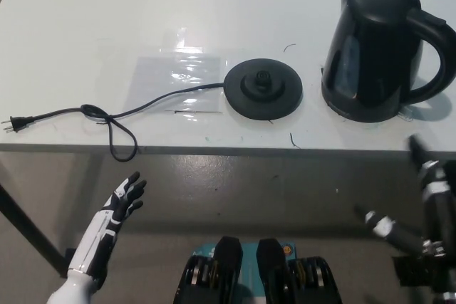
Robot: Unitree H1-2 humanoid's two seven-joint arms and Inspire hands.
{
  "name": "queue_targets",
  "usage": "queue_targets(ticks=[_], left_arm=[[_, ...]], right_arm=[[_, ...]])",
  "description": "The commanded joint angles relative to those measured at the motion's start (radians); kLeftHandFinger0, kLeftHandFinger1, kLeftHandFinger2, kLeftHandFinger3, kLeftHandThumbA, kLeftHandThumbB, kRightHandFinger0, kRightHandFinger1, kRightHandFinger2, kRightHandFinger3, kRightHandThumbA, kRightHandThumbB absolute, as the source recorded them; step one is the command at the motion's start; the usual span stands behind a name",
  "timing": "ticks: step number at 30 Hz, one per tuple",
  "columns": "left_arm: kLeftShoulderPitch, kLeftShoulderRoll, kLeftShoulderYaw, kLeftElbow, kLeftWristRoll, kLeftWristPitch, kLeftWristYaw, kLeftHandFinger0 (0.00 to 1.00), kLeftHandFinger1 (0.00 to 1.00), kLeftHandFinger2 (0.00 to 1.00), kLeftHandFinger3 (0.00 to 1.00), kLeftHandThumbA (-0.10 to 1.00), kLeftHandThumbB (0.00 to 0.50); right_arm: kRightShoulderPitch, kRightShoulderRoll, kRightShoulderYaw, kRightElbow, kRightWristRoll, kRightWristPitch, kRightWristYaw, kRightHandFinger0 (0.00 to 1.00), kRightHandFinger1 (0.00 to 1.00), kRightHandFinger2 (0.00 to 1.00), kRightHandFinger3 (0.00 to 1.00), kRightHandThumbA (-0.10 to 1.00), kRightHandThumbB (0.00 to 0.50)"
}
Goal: A kettle and its base are kept separately on the desk infront of the robot and the robot uses its right hand to lift the kettle by its handle and places it on its base to align it correctly.
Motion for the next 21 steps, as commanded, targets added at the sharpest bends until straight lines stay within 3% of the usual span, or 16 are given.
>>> queue_targets(ticks=[1,6,11,14,17,20,21], left_arm=[[-0.002,0.015,-0.006,-0.036,0.002,-0.042,-0.020,1.00,1.00,1.00,1.00,1.00,0.183],[-0.005,0.012,-0.010,-0.035,0.003,-0.037,-0.013,1.00,1.00,1.00,1.00,1.00,0.197],[-0.018,0.017,-0.010,-0.022,-0.003,-0.051,-0.019,1.00,1.00,1.00,1.00,1.00,0.168],[-0.018,0.015,-0.012,-0.023,0.003,-0.043,-0.015,1.00,1.00,1.00,1.00,1.00,0.181],[-0.021,0.016,-0.012,-0.022,-0.002,-0.041,-0.018,1.00,1.00,1.00,1.00,1.00,0.181],[-0.019,0.020,-0.013,-0.022,-0.002,-0.045,-0.022,1.00,1.00,1.00,1.00,1.00,0.167],[-0.020,0.022,-0.012,-0.022,-0.003,-0.045,-0.022,1.00,1.00,1.00,1.00,1.00,0.170]], right_arm=[[-0.090,-0.040,-0.096,-0.091,-0.004,-0.075,-0.064,1.00,1.00,1.00,1.00,1.00,0.415],[-0.190,-0.091,-0.155,-0.112,0.125,0.012,-0.006,1.00,1.00,1.00,1.00,1.00,0.386],[-0.304,-0.133,-0.184,-0.092,0.174,0.110,0.012,1.00,1.00,1.00,1.00,1.00,0.380],[-0.347,-0.150,-0.190,-0.050,0.190,0.124,0.024,1.00,1.00,1.00,1.00,1.00,0.355],[-0.393,-0.168,-0.189,0.001,0.229,0.149,0.046,1.00,1.00,1.00,1.00,1.00,0.354],[-0.439,-0.172,-0.185,0.065,0.246,0.164,0.060,1.00,1.00,1.00,1.00,1.00,0.388],[-0.463,-0.175,-0.180,0.105,0.272,0.151,0.080,1.00,1.00,1.00,1.00,1.00,0.373]])
